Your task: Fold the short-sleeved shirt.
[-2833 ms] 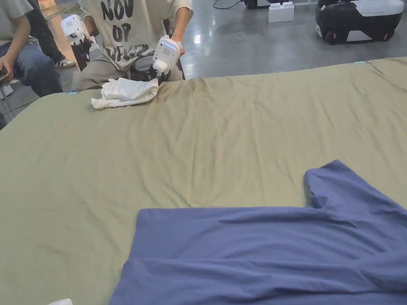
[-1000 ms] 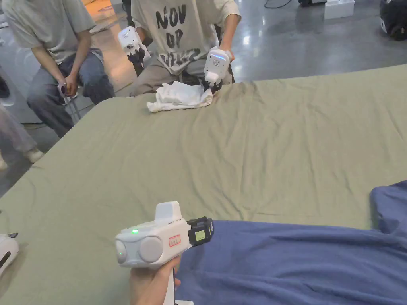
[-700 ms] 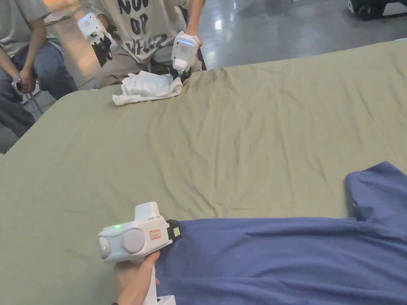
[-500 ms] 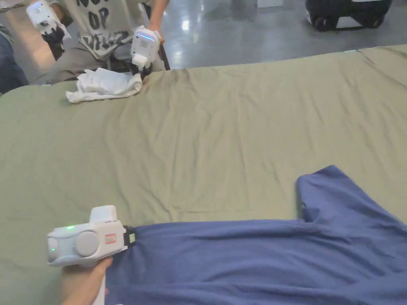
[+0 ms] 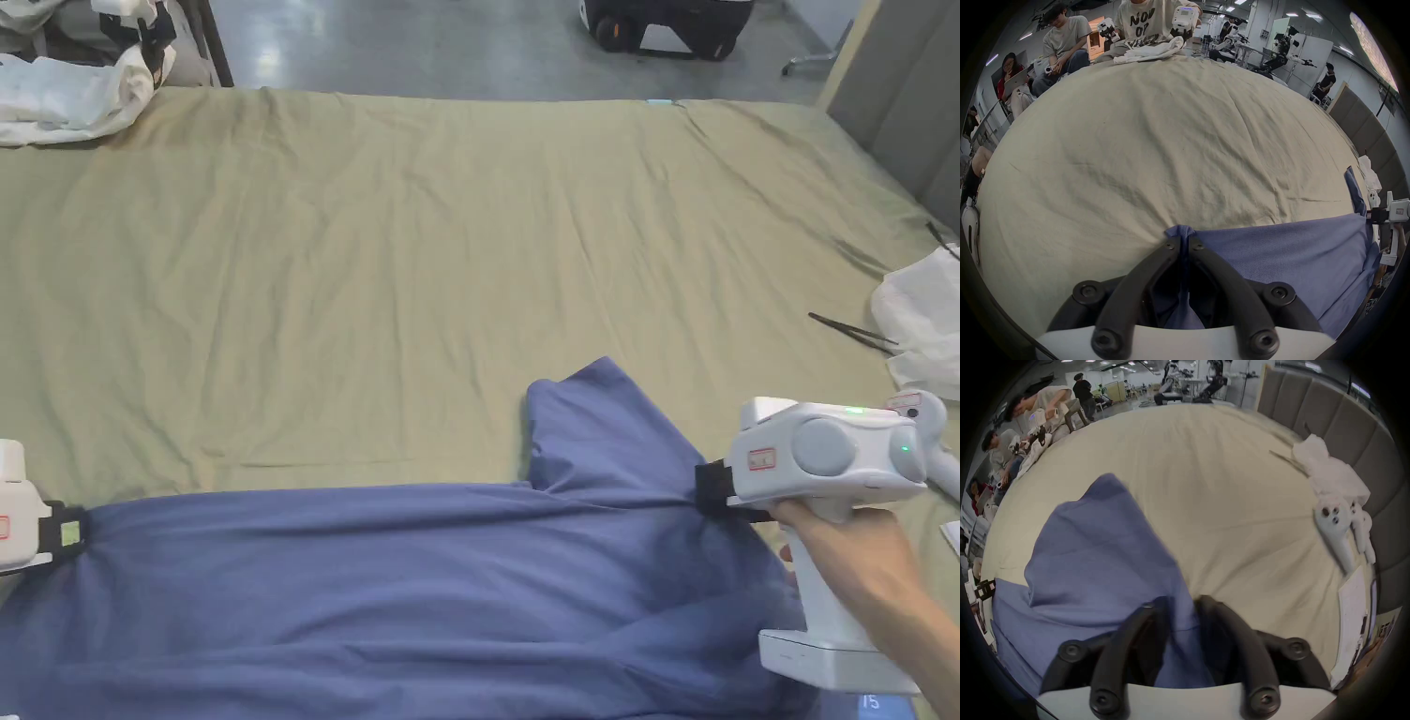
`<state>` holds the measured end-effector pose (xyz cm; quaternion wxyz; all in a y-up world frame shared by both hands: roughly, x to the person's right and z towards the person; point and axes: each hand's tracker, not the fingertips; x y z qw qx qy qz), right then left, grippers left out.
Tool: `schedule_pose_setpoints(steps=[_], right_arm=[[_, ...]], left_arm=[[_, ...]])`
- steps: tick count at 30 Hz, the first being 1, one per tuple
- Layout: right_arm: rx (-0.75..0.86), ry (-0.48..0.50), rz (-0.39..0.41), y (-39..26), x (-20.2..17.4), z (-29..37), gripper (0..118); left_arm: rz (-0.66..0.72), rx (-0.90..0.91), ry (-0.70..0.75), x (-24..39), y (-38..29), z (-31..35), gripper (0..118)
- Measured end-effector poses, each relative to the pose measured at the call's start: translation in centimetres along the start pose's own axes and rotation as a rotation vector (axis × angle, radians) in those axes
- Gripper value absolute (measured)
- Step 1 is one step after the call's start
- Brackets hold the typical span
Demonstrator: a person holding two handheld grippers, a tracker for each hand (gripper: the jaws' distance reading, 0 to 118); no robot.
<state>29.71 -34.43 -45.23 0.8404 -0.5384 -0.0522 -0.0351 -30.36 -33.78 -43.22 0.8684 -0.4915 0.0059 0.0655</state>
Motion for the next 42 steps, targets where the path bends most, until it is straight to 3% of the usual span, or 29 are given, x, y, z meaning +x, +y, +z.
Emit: schedule_pose_setpoints(steps=[2,5,8,16,20,26,28,29,30,31,34,36,38,39,41,42], right_arm=[[0.032,0.008,0.033,-0.4,-0.5,0.9,2],[0.046,0.018,0.029,-0.6,-0.1,2.0,1],[0.152,0.080,0.005,-2.2,0.2,6.4,1],[0.287,0.138,-0.008,-14.0,2.4,16.3,1],[0.272,0.143,0.050,-20.1,3.2,17.6,1],[0.247,0.151,-0.022,-23.6,3.7,15.6,1],[0.258,0.142,-0.021,-23.9,3.3,14.8,8],[0.260,0.139,-0.018,-24.1,3.2,14.5,24],[0.258,0.146,-0.015,-24.1,3.1,14.3,54],[0.257,0.163,-0.008,-24.0,3.2,14.3,67],[0.365,0.161,-0.012,-23.4,2.1,16.6,68],[0.458,0.210,-0.010,-22.7,1.2,19.5,68],[0.596,0.219,0.014,-22.5,-0.7,23.0,68],[0.650,0.230,0.023,-22.5,-1.4,24.3,64],[0.708,0.262,0.036,-22.3,-3.1,25.9,41],[0.715,0.275,0.044,-22.3,-3.8,26.1,13]], left_arm=[[-0.019,0.005,0.007,0.1,0.0,0.0,3],[0.007,-0.014,-0.018,-0.6,0.9,1.0,1],[0.125,0.137,-0.114,-2.2,0.0,6.1,1],[0.070,0.191,-0.206,-5.8,-10.5,17.1,1],[0.032,0.114,-0.193,-6.2,-16.3,17.2,1],[0.047,0.090,-0.173,-7.3,-20.1,14.2,1],[0.052,0.082,-0.163,-7.6,-19.3,14.2,27],[0.055,0.086,-0.158,-7.8,-19.1,14.4,54],[0.047,0.096,-0.155,-8.0,-19.0,14.6,87],[0.025,0.137,-0.129,-7.9,-18.8,15.2,95],[-0.021,0.315,-0.060,-6.6,-17.7,19.1,93],[-0.035,0.467,-0.053,-5.3,-17.3,22.5,89],[-0.053,0.611,-0.088,-3.1,-17.3,26.4,77],[-0.064,0.665,-0.097,-2.4,-17.4,27.4,64],[-0.089,0.719,-0.109,-0.7,-17.5,28.9,35],[-0.100,0.727,-0.114,-0.2,-17.5,29.1,13]])
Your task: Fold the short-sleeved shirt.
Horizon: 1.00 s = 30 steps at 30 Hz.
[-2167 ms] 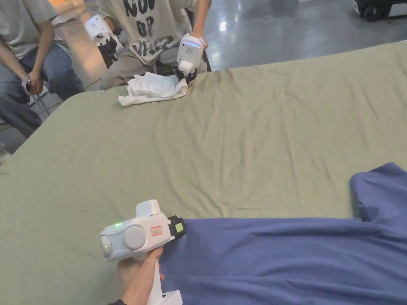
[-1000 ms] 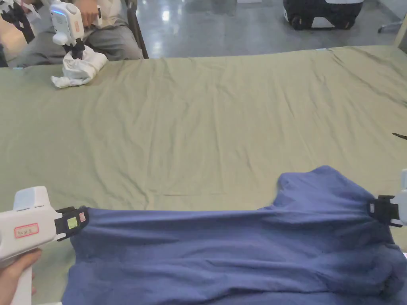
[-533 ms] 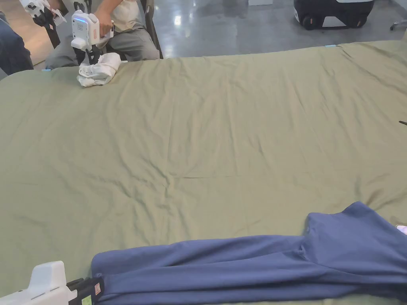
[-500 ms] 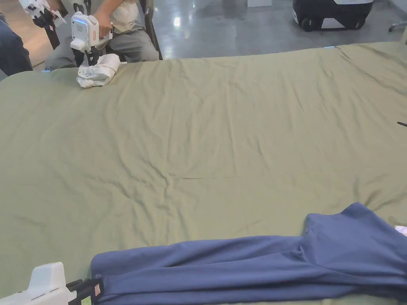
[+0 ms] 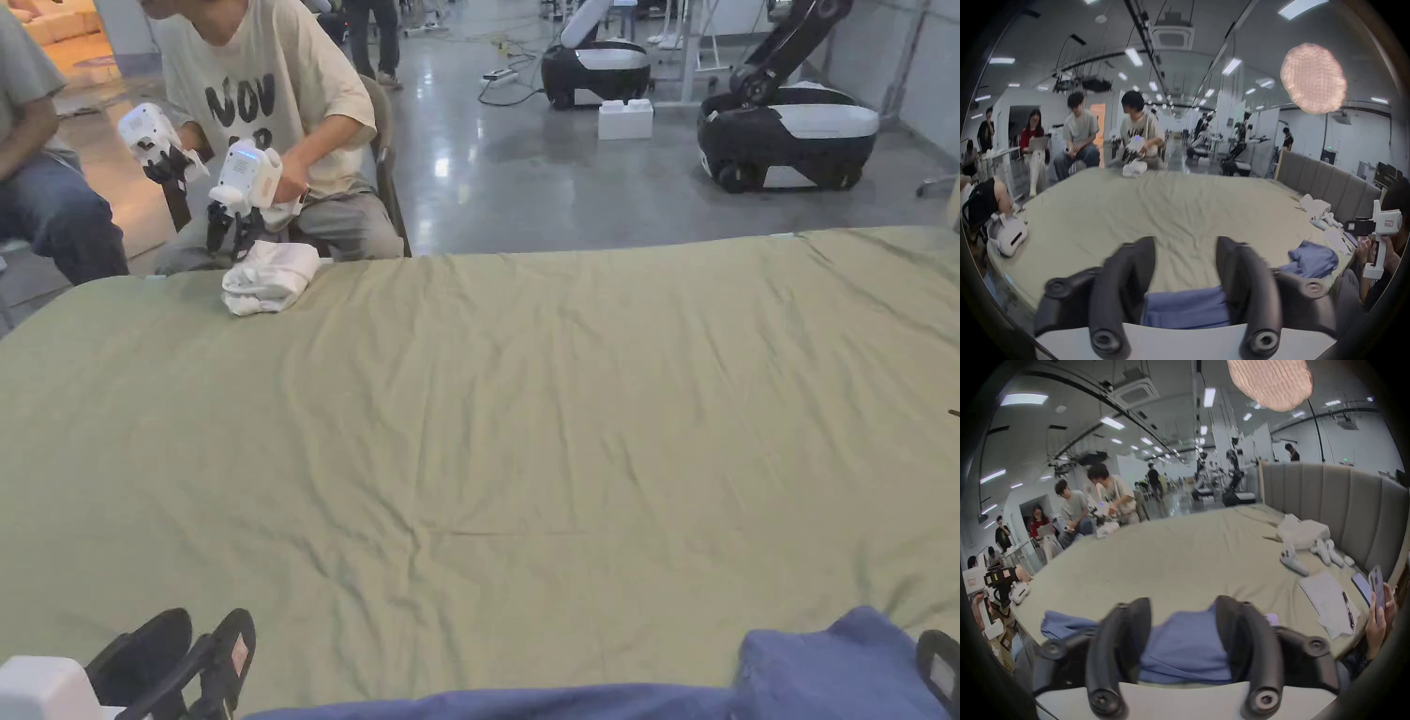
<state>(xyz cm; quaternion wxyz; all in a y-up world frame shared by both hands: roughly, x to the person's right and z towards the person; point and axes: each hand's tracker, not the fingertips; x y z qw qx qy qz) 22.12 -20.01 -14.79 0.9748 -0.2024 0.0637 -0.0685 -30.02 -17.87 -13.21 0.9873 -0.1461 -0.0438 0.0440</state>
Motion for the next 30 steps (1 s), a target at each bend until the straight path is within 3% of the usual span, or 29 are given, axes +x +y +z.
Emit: schedule_pose_setpoints(steps=[1,2,10,11,12,13,14,15,20,22,26,28,29,30], right_arm=[[-0.003,0.004,0.003,-0.1,-0.5,-0.2,1],[-0.003,0.007,0.004,-0.4,-1.0,-0.4,1],[-0.057,0.028,0.015,-1.7,-1.9,-1.5,0],[-0.062,0.027,0.016,-1.8,-1.8,-1.5,0],[-0.065,0.029,0.015,-1.8,-1.7,-1.4,0],[-0.068,0.032,0.013,-1.9,-1.6,-1.2,0],[-0.070,0.035,0.009,-2.0,-1.5,-1.1,0],[-0.072,0.035,0.005,-2.1,-1.3,-0.9,0],[-0.106,0.037,-0.053,-2.8,-0.7,-0.4,0],[-0.118,0.027,-0.060,-3.0,-0.9,-0.2,0],[-0.127,0.017,-0.053,-3.3,-1.3,0.6,0],[-0.125,0.012,-0.064,-3.3,-1.3,0.7,0],[-0.124,0.009,-0.078,-3.4,-1.4,0.7,0],[-0.125,0.011,-0.096,-3.4,-1.3,0.7,0]], left_arm=[[0.010,0.002,-0.002,0.4,-0.1,0.0,2],[0.024,-0.003,-0.012,0.6,-0.3,-0.2,0],[0.083,-0.147,-0.050,-1.6,-2.5,-1.8,0],[0.139,-0.167,-0.049,-2.8,-2.7,-2.2,5],[0.186,-0.191,-0.037,-4.0,-3.4,-2.8,31],[0.268,-0.255,-0.065,-5.9,-4.1,-3.9,67],[0.360,-0.384,-0.104,-7.7,-5.1,-5.3,92],[0.431,-0.419,-0.094,-9.3,-6.3,-5.9,101],[0.813,-0.440,-0.196,-15.4,-11.9,-9.1,101],[0.892,-0.441,-0.291,-16.4,-13.9,-10.1,101],[0.919,-0.489,-0.310,-12.7,-15.1,-10.7,99],[0.974,-0.402,-0.360,-12.8,-15.7,-10.8,95],[1.030,-0.405,-0.365,-12.5,-15.8,-11.0,82],[1.070,-0.408,-0.369,-12.3,-16.1,-11.3,52]])
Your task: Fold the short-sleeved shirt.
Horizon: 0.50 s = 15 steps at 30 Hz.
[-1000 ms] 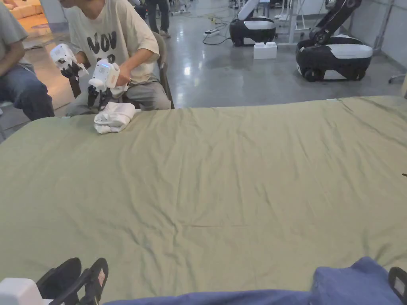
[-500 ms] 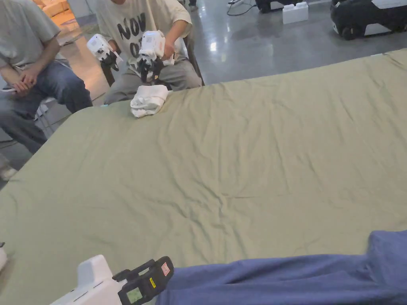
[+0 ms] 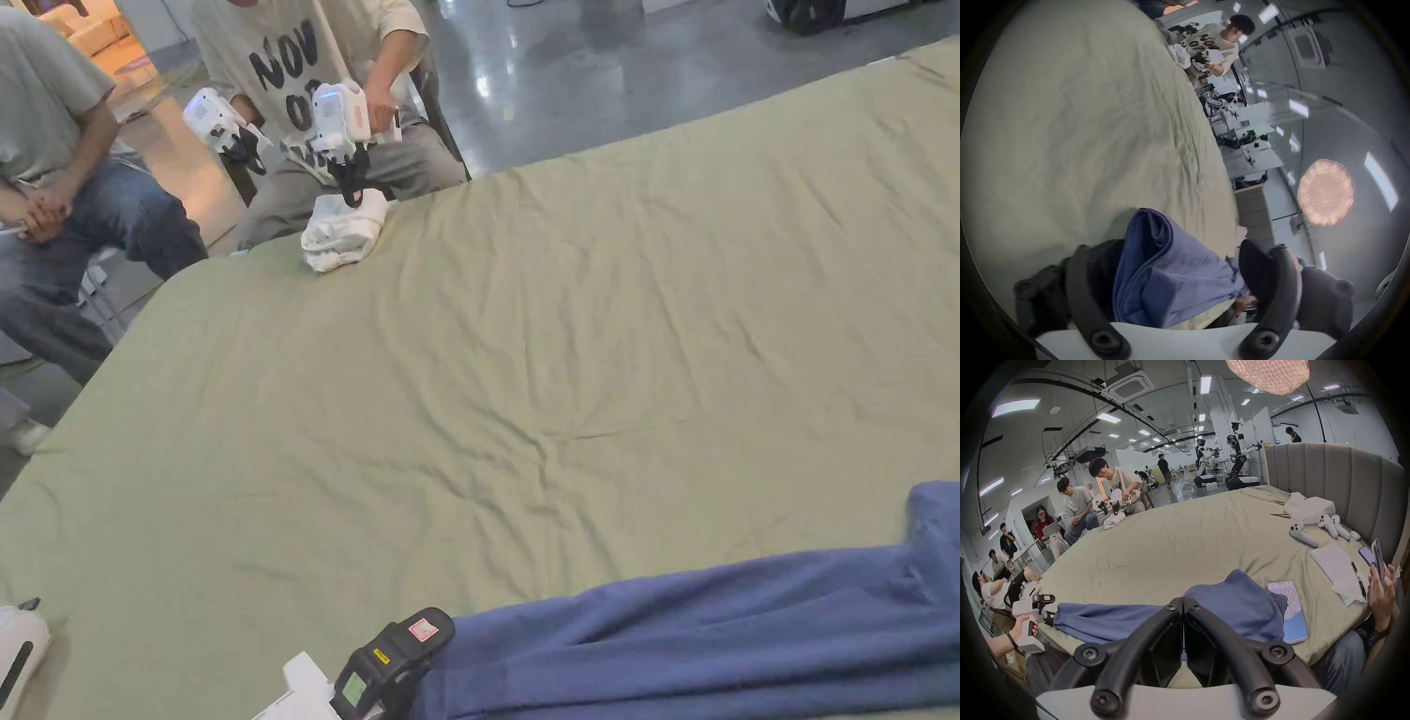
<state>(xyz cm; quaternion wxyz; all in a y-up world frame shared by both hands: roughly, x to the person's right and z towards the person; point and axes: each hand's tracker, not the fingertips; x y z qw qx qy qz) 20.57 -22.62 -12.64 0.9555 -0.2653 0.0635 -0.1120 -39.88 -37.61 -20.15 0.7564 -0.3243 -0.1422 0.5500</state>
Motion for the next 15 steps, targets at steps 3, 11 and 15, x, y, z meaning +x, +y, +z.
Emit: schedule_pose_setpoints(steps=[3,11,15], right_arm=[[-0.001,0.014,-0.034,-0.1,0.0,0.0,0],[-0.021,0.013,-0.027,-0.4,0.1,0.2,0],[-0.025,0.022,-0.045,-0.8,0.5,-0.2,0]], left_arm=[[-0.045,-0.013,0.136,1.6,-1.5,-0.9,8],[-0.038,0.134,0.068,5.4,0.3,3.1,1],[-0.161,0.201,0.147,7.1,5.0,7.6,1]])
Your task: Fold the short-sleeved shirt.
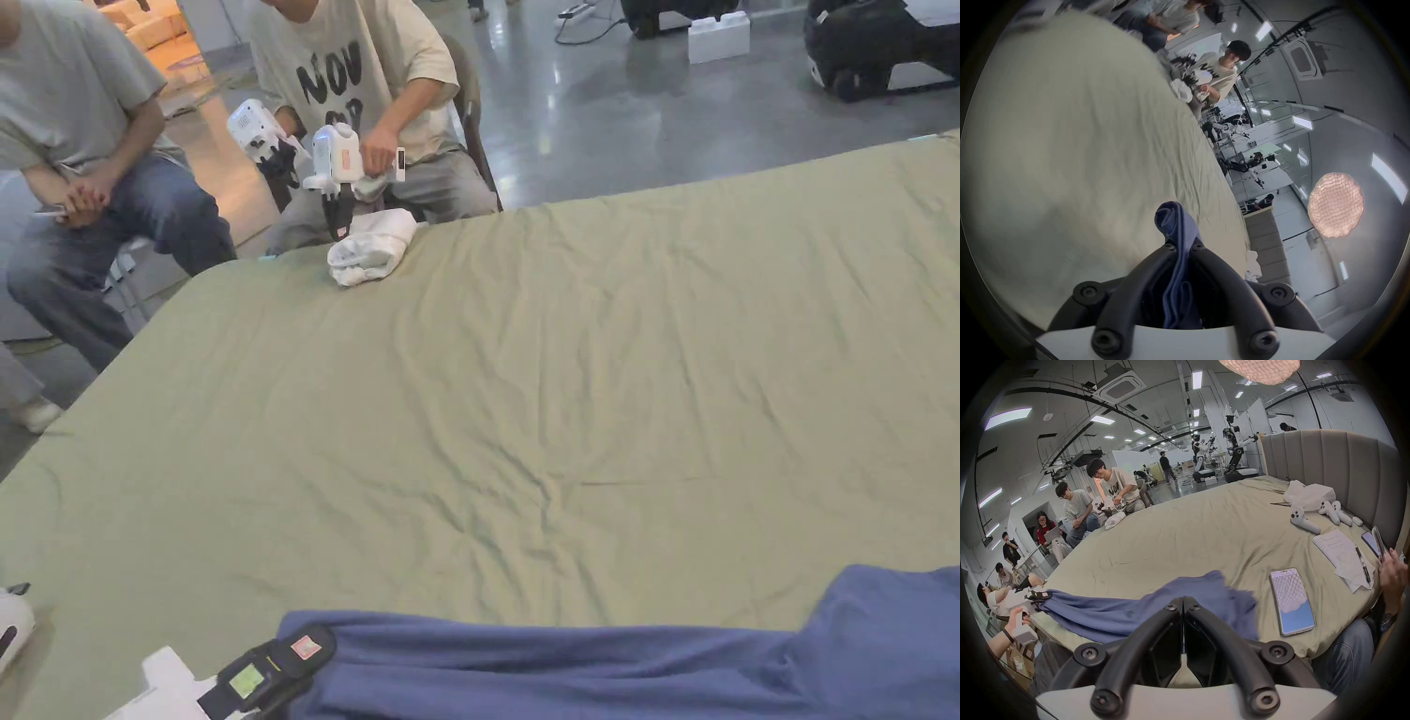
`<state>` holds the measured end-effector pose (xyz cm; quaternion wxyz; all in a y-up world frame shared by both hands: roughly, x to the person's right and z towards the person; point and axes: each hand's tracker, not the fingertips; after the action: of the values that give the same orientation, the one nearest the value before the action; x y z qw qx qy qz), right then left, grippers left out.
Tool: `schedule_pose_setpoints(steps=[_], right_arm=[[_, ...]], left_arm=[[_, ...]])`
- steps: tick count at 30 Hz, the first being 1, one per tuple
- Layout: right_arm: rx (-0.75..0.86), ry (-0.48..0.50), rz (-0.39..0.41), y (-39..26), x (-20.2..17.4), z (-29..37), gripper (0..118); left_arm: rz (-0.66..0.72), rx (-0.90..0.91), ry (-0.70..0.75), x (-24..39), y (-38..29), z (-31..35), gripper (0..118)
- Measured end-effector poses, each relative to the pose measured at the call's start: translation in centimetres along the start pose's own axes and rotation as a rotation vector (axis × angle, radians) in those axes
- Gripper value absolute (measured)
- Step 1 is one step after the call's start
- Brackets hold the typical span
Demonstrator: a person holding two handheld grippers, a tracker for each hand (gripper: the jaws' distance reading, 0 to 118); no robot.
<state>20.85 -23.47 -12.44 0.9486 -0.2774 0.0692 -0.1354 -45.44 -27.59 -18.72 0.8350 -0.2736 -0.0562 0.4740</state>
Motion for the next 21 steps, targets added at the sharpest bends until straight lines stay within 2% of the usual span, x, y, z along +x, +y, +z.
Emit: schedule_pose_setpoints(steps=[2,5,6,7,13,17,21], right_arm=[[-0.001,0.004,-0.019,-0.1,0.2,-0.4,0],[0.003,0.005,-0.033,0.0,0.4,-0.6,0],[0.006,0.008,-0.037,0.0,0.3,-0.6,0],[0.011,0.012,-0.043,0.1,0.3,-0.6,0],[0.025,0.015,-0.040,0.1,0.0,-0.2,0],[0.008,-0.007,-0.017,-0.6,0.3,0.8,0],[0.006,-0.038,-0.022,-1.4,1.2,2.1,0]], left_arm=[[-0.106,0.012,0.073,0.7,2.6,1.7,1],[-0.254,-0.022,0.210,3.7,2.6,2.0,1],[-0.292,-0.031,0.214,0.7,4.0,1.0,1],[-0.320,-0.021,0.192,1.8,3.0,0.6,1],[-0.275,-0.138,0.022,7.9,-7.8,-6.7,1],[-0.422,-0.291,0.042,11.0,-15.6,-13.4,1],[-0.439,-0.342,0.079,11.6,-19.9,-17.4,1]])
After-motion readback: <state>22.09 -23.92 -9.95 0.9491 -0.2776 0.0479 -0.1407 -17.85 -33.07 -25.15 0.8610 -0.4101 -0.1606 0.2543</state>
